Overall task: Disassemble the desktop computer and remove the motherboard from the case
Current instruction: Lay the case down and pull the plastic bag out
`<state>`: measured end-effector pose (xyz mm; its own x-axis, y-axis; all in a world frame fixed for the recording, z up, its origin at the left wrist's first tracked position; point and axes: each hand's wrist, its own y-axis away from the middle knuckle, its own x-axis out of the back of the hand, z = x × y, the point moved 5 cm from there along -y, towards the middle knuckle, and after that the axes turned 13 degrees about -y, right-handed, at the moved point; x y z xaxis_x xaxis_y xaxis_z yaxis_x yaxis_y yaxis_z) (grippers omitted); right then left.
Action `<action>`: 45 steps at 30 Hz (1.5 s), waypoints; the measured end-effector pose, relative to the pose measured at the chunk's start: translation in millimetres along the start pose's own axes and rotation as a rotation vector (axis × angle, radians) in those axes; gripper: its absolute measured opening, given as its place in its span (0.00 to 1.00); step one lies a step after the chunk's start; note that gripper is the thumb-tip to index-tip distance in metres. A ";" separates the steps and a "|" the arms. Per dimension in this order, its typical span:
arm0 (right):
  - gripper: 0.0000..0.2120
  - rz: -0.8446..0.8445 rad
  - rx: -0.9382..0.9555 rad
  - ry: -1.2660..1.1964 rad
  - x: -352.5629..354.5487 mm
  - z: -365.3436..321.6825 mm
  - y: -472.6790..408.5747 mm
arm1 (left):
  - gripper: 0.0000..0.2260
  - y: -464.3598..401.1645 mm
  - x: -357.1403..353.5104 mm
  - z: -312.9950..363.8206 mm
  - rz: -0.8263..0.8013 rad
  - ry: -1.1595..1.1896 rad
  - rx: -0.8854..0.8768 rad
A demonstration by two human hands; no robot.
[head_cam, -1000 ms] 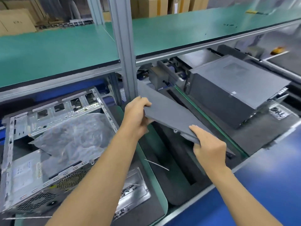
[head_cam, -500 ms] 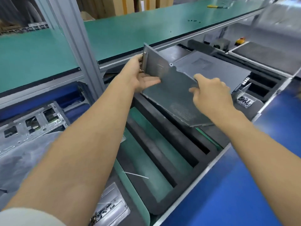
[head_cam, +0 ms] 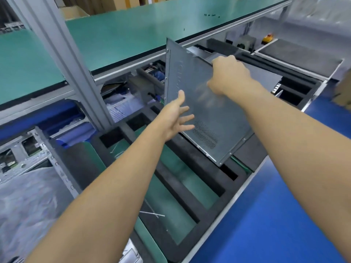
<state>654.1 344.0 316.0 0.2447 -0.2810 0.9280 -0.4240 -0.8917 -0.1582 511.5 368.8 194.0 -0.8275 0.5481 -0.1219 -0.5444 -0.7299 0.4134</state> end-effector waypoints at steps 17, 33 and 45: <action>0.22 -0.325 -0.197 -0.005 -86.4 96.6 -42.9 | 0.25 14.0 -9.2 -94.6 0.062 0.063 0.157; 0.28 0.030 0.115 -0.113 -113.5 4.4 36.4 | 0.15 83.7 51.2 -139.3 0.231 0.011 0.121; 0.07 -0.484 0.298 -0.931 -207.9 -186.7 199.8 | 0.08 227.2 174.0 -128.9 0.589 0.122 -0.029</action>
<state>355.7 290.5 154.4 0.9460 0.0765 0.3149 0.0928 -0.9950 -0.0370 226.1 245.6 150.4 -0.9999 -0.0011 0.0166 0.0079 -0.9085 0.4179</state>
